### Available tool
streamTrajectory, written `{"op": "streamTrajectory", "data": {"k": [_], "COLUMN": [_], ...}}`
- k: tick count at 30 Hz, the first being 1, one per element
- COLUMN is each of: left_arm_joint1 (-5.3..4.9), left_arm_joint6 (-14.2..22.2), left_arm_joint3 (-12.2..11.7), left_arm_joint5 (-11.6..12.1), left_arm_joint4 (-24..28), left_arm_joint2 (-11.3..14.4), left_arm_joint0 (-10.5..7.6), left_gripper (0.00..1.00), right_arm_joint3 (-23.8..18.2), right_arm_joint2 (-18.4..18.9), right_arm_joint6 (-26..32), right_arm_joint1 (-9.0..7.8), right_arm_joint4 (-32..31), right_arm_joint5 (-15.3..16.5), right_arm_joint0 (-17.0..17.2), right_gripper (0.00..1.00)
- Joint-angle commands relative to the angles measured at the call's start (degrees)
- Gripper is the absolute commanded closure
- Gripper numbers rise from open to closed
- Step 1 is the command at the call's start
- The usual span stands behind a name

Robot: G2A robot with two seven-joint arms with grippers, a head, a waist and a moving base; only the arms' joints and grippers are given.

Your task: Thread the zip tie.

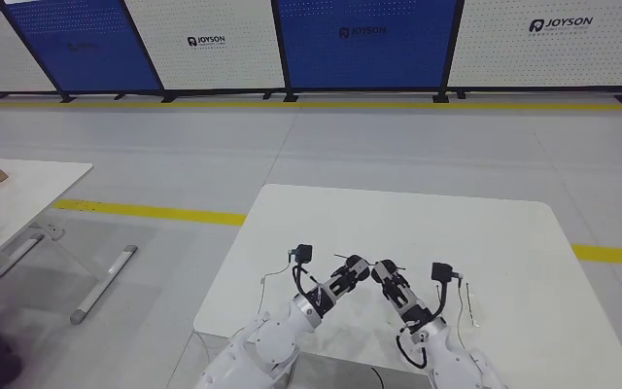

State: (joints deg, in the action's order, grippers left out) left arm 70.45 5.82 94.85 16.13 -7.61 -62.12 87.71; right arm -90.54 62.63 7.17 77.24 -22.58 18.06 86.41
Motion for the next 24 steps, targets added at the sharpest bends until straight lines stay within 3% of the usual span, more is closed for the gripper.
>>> {"op": "streamTrajectory", "data": {"k": [1, 24], "left_arm_joint1": [-0.04, -0.28], "left_arm_joint6": [0.1, 0.3], "left_arm_joint3": [0.1, 0.8], "left_arm_joint5": [0.2, 0.2], "left_arm_joint4": [0.0, -0.6], "left_arm_joint2": [0.0, 0.2], "left_arm_joint0": [0.15, 0.65], "left_gripper": [1.0, 1.0], "right_arm_joint3": [0.2, 0.7], "right_arm_joint2": [-0.1, -0.1], "right_arm_joint6": [0.2, 1.2], "right_arm_joint1": [-0.01, -0.28], "right_arm_joint4": [-0.1, -0.1], "right_arm_joint5": [0.1, 0.4], "right_arm_joint0": [-0.1, -0.3], "right_gripper": [1.0, 1.0]}}
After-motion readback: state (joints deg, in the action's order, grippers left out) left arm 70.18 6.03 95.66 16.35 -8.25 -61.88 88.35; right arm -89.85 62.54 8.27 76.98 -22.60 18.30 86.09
